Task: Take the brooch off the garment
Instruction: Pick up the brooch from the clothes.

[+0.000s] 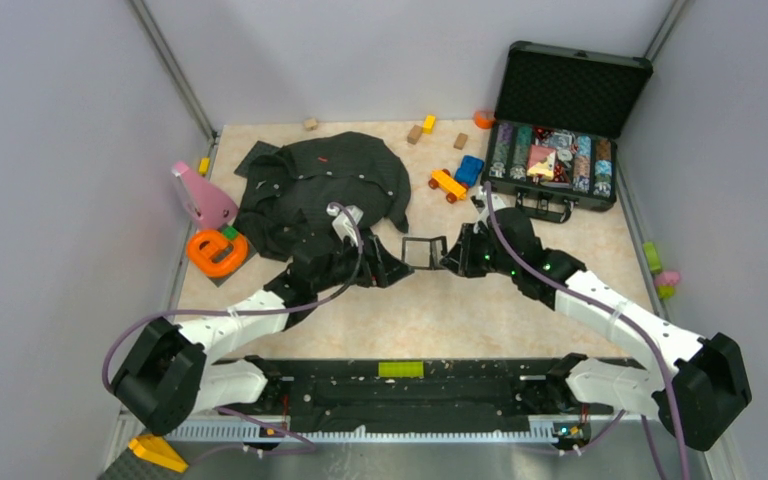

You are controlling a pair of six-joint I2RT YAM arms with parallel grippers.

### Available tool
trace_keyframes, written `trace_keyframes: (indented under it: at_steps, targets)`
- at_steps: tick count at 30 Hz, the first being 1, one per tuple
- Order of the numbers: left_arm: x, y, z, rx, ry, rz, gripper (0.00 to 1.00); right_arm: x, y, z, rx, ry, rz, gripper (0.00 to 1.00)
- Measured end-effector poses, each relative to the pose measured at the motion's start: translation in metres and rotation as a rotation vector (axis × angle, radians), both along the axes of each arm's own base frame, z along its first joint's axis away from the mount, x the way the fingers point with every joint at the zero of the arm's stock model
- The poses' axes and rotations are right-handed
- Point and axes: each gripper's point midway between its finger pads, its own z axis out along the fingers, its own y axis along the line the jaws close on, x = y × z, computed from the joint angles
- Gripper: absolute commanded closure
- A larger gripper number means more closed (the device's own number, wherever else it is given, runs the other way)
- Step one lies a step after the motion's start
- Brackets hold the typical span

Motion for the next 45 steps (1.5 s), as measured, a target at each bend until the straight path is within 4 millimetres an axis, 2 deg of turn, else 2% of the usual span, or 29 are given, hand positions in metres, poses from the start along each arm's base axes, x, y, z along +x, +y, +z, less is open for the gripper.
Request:
trace_keyframes:
  at_steps: [6,11,16,21,26,32,38,41,45]
  targets:
    - [0.011,0.018,0.006,0.072,-0.053,0.093,0.09,-0.004,-0.009,0.001,-0.074,0.007,0.019,1.0]
    - [0.031,0.045,-0.015,0.247,-0.055,0.227,0.22,-0.01,-0.013,-0.003,-0.104,0.024,0.044,1.0]
    - [0.064,0.072,-0.034,0.486,-0.03,0.361,0.22,-0.012,-0.016,-0.006,-0.099,0.042,0.052,1.0]
    - [0.09,0.092,-0.051,0.688,-0.008,0.419,0.31,-0.015,-0.021,-0.008,-0.086,0.051,0.058,1.0]
    - [0.111,0.098,-0.074,0.821,0.044,0.391,0.3,-0.019,-0.026,-0.01,-0.072,0.052,0.065,1.0]
    - [0.117,0.1,-0.104,0.913,0.132,0.321,0.25,-0.023,-0.032,-0.009,-0.052,0.049,0.058,1.0]
    - [0.122,0.093,-0.121,0.946,0.197,0.257,0.25,-0.024,-0.035,-0.003,-0.028,0.033,0.055,1.0]
    - [0.118,0.093,-0.13,0.957,0.221,0.236,0.29,-0.024,-0.035,-0.002,-0.022,0.031,0.058,1.0]
    - [0.12,0.091,-0.131,0.963,0.231,0.229,0.32,-0.025,-0.034,-0.001,-0.017,0.033,0.064,1.0]
